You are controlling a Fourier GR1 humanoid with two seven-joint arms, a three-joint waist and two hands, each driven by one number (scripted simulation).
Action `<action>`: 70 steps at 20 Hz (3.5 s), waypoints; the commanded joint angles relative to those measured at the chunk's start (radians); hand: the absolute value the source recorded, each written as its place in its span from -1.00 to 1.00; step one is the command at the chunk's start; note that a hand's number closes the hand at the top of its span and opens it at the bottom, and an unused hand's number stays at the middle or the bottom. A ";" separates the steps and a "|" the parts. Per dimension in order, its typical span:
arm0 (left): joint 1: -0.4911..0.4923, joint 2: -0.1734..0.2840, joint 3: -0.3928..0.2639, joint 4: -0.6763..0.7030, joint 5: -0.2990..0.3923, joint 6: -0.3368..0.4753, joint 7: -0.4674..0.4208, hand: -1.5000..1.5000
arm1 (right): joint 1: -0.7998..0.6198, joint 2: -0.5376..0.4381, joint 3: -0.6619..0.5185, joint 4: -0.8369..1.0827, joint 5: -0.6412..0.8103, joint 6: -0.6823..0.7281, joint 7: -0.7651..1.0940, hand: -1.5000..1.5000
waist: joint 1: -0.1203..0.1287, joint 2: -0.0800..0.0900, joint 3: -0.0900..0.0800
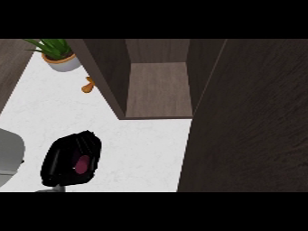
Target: Pick up the wine, place it into the cabinet and close the cabinet
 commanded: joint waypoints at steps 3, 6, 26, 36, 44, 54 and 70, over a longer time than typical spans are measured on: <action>0.050 -0.054 -0.186 -0.086 0.072 0.116 0.152 1.00 | 0.069 -0.051 -0.001 -0.185 0.031 -0.006 0.040 -1.00 | -0.008 0.011 -0.014; 0.075 -0.055 -0.217 -0.161 0.061 0.146 0.174 1.00 | 0.064 -0.035 0.032 -0.199 0.086 -0.033 0.064 -1.00 | 0.002 0.012 -0.015; -0.267 -0.057 -0.288 0.002 -0.012 0.555 0.237 1.00 | 0.158 -0.119 -0.008 -0.250 0.007 -0.012 -0.003 -1.00 | -0.014 0.016 -0.015; -0.437 -0.057 -0.317 0.218 0.033 0.614 0.220 1.00 | 0.195 -0.125 -0.074 -0.236 -0.062 0.022 -0.067 -1.00 | -0.021 0.019 -0.014; -0.595 -0.057 -0.308 0.420 0.161 0.602 0.147 1.00 | 0.233 -0.120 -0.024 -0.198 -0.052 0.046 -0.155 -1.00 | -0.024 0.021 -0.015; -0.796 -0.057 -0.324 0.618 0.267 0.668 0.156 1.00 | 0.286 -0.107 0.003 -0.195 -0.047 0.055 -0.202 -1.00 | -0.034 0.020 -0.014; -1.000 -0.057 -0.230 1.004 0.336 0.711 0.091 1.00 | 0.308 -0.119 -0.013 -0.196 -0.100 0.099 -0.256 -1.00 | -0.083 0.040 -0.016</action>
